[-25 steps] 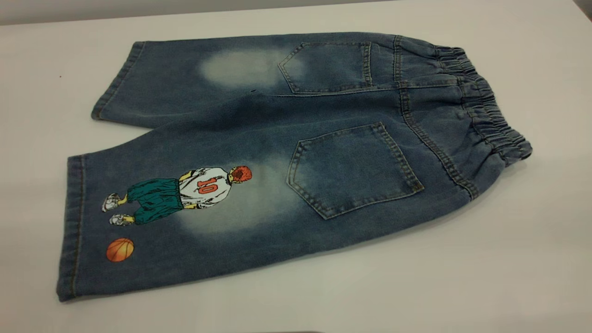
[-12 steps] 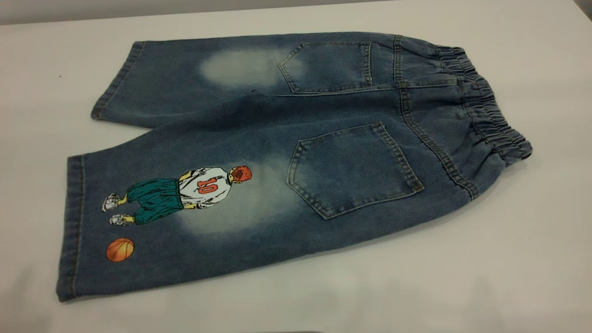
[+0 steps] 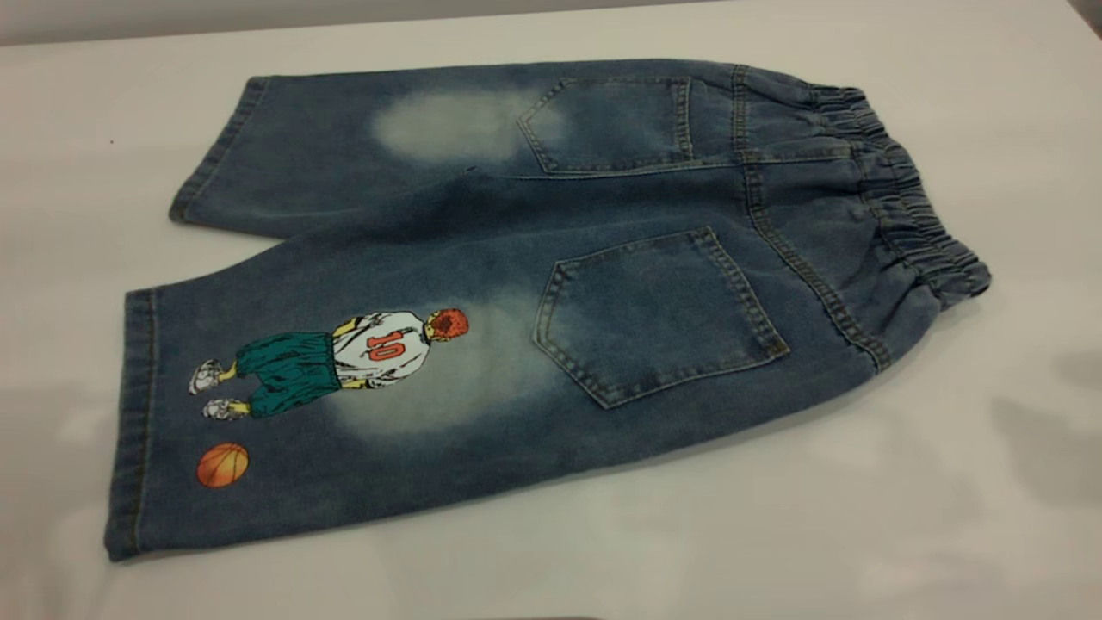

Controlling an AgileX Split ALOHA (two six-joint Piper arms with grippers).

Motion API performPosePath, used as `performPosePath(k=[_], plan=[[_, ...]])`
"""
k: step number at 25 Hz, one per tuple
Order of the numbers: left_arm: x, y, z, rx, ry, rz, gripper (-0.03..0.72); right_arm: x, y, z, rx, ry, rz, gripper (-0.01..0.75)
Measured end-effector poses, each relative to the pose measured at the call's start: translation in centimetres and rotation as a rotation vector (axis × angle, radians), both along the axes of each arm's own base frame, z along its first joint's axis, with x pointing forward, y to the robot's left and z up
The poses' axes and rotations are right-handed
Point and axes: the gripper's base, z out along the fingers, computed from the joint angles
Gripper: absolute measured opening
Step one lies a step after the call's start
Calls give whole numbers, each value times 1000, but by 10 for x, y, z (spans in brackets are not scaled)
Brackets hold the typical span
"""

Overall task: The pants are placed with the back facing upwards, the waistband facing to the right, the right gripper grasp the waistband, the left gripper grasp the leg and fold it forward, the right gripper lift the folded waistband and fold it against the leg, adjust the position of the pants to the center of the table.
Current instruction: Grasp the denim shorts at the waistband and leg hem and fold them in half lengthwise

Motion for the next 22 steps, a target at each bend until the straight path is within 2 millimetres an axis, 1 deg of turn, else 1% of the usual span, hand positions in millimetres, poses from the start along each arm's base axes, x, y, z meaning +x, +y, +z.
performPosePath(k=[3,6,9,12,18,22], plan=[[10,0,-10,0,18,-9,415,16,5,-21,62,35,23,629],[15,0,-16,5,22,-17,415,31,8,-43,112,56,45,624],[18,1,-16,17,5,-17,415,44,11,-67,168,71,36,620],[19,2,-15,31,-13,-14,415,54,12,-88,188,73,32,615],[19,2,-15,34,-21,-13,415,64,11,-131,216,131,-22,607],[20,2,-14,36,-24,-12,415,70,10,-152,222,163,-52,603]])
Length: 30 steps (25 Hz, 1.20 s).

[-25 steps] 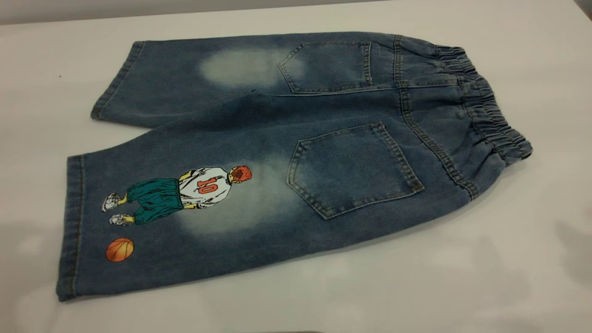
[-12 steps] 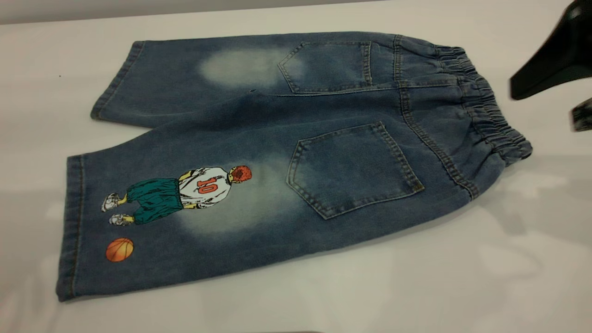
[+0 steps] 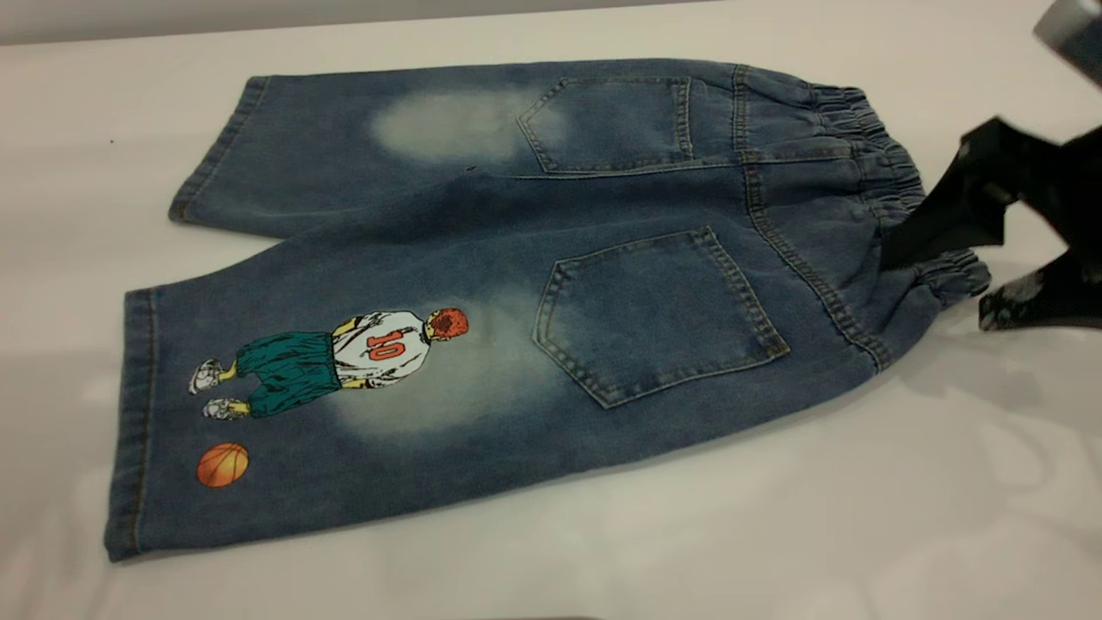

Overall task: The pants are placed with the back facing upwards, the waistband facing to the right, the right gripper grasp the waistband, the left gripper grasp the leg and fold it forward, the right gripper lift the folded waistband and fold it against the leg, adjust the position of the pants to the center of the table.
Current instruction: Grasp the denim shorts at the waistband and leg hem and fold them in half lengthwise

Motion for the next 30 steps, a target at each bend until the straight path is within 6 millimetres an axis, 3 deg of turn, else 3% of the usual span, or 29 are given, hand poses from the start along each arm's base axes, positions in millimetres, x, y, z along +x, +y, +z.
performPosePath(k=[6,16,19,25,27,30], plan=[[0,0,0,-1,0,1,415,10,0,-18,3,24,1,594],[0,0,0,-6,7,-2,415,28,-2,-17,-22,-26,17,567],[-1,-1,-1,-8,13,-6,415,28,-3,-19,-31,-21,15,468],[-4,-4,-3,-11,55,-47,415,27,-7,-21,-95,-16,29,92],[-6,-6,-5,-17,85,-71,415,27,-8,-21,-99,-17,36,47],[-14,-10,-11,-23,182,-136,415,27,-8,-21,-102,-18,41,44]])
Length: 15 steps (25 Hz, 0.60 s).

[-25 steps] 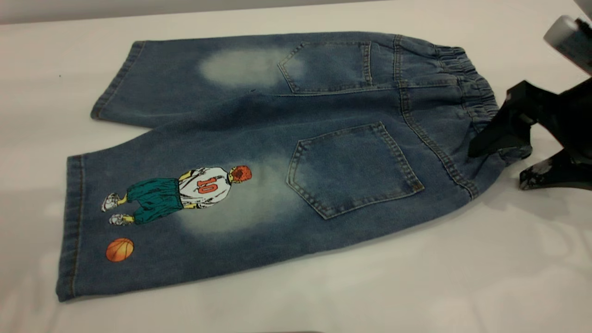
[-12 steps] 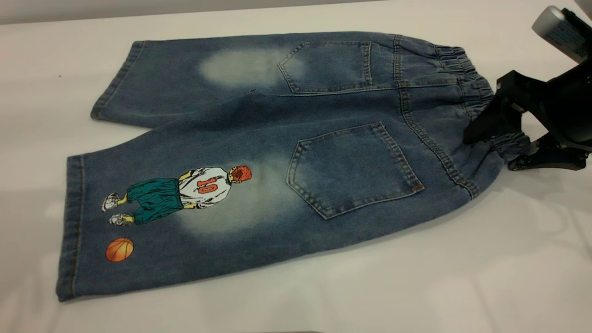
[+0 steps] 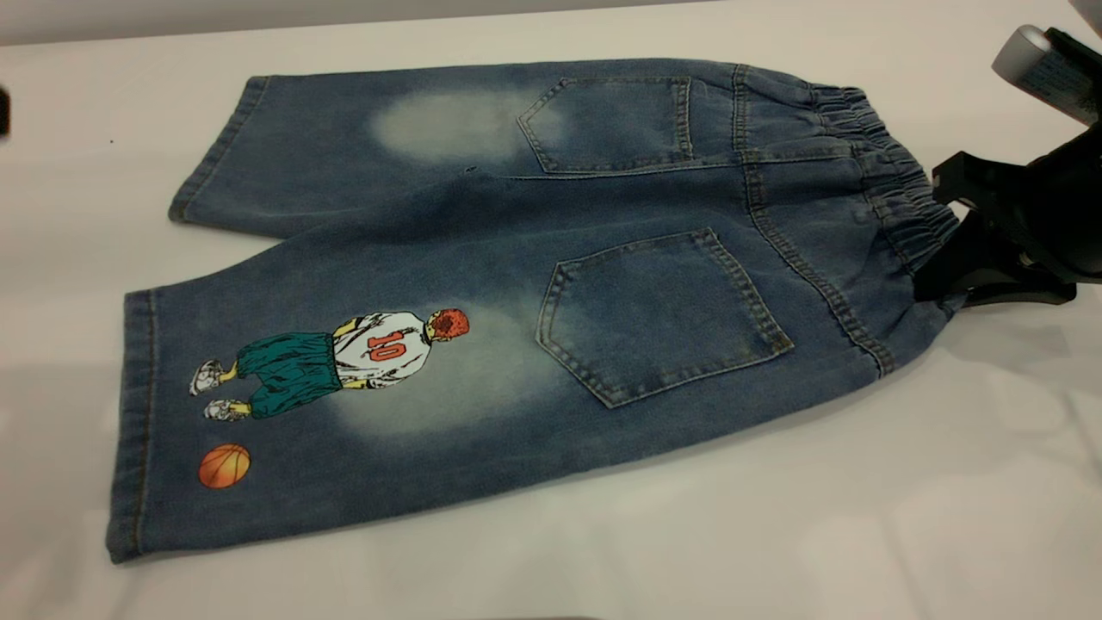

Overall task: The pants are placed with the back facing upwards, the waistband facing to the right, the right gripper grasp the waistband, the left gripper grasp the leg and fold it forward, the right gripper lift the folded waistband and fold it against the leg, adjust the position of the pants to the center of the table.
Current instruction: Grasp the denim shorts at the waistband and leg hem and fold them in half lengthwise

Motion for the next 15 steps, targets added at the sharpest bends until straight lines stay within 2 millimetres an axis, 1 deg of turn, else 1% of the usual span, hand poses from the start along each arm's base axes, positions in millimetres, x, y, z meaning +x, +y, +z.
performPosePath(k=[3,8,12,15], plan=[[-9,0,-12,2,124,-10,415,0,0,0,-1,-3,6,44],[-27,9,-43,65,313,106,415,0,0,0,-1,-3,9,44],[-32,13,-58,80,377,180,415,0,0,0,-2,-3,12,44],[-31,10,-69,83,397,157,415,0,0,0,-2,-4,13,44]])
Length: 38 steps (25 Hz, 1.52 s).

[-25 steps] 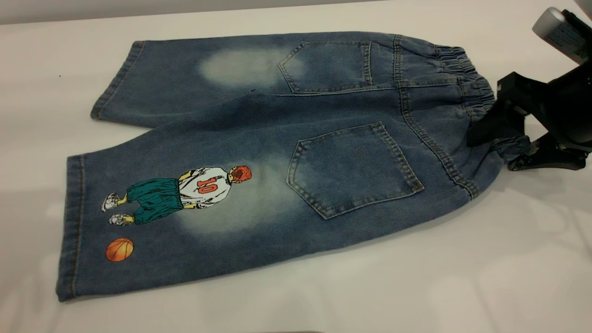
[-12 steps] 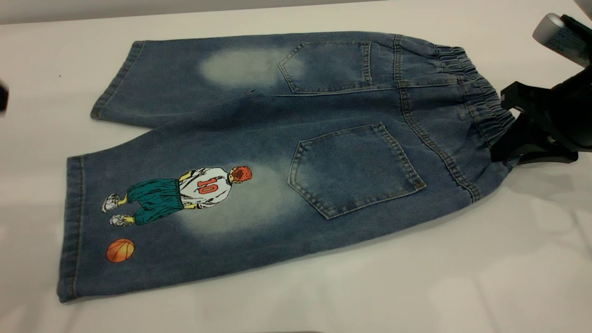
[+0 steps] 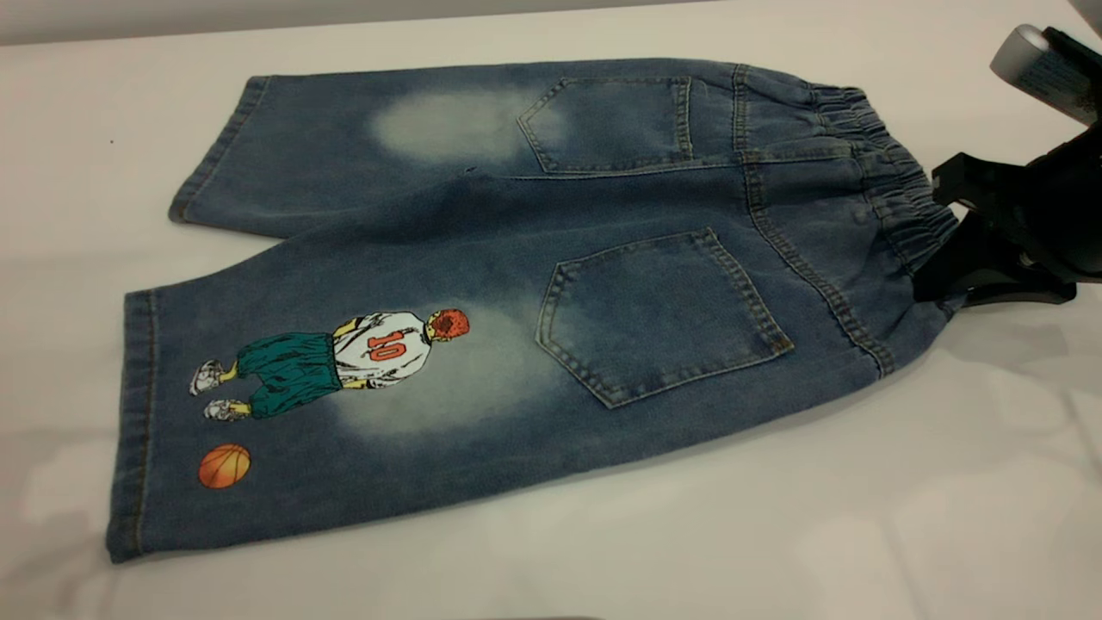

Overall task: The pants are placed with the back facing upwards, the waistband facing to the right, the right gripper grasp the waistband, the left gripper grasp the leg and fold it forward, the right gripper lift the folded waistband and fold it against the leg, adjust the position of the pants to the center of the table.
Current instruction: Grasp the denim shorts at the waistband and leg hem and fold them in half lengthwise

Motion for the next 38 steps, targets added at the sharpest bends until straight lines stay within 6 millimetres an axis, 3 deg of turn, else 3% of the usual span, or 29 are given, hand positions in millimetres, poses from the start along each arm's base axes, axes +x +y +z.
performPosePath(k=[16,22,30,34,38], plan=[[21,-37,-78,67,74,-279,415,0,0,0,-4,-2,11,44],[21,-54,-91,86,45,-369,415,0,0,0,-4,-2,13,44],[21,-63,-93,84,25,-388,409,0,0,0,-5,-2,16,44],[21,-63,-93,79,27,-368,337,0,0,0,-5,-2,16,44],[21,-63,-93,75,25,-349,123,0,0,0,-5,-2,21,44]])
